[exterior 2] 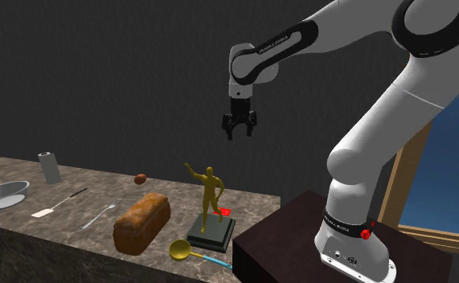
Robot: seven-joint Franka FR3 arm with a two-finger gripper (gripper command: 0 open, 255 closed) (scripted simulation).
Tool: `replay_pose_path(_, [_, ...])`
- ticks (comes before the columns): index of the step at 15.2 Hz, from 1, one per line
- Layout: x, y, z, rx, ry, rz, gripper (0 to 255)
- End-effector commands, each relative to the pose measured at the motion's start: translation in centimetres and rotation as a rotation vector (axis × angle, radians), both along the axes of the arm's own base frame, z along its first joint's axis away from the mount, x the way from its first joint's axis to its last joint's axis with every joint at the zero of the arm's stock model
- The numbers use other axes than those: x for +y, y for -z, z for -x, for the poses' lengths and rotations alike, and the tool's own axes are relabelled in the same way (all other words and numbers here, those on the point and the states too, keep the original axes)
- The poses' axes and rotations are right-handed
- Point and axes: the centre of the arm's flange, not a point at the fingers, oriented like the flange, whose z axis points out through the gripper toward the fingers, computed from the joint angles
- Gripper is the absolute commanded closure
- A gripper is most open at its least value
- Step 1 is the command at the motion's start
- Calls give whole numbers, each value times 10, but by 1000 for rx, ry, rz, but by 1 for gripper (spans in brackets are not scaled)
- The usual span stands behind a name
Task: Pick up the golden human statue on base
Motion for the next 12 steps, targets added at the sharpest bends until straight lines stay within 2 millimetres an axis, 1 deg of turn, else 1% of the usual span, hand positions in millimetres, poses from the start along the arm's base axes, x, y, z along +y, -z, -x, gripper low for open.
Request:
replay_pose_path(1, [14,17,-12,1,-1,-10,0])
replay_pose_path(12, [96,110,-77,13,-11,-59,0])
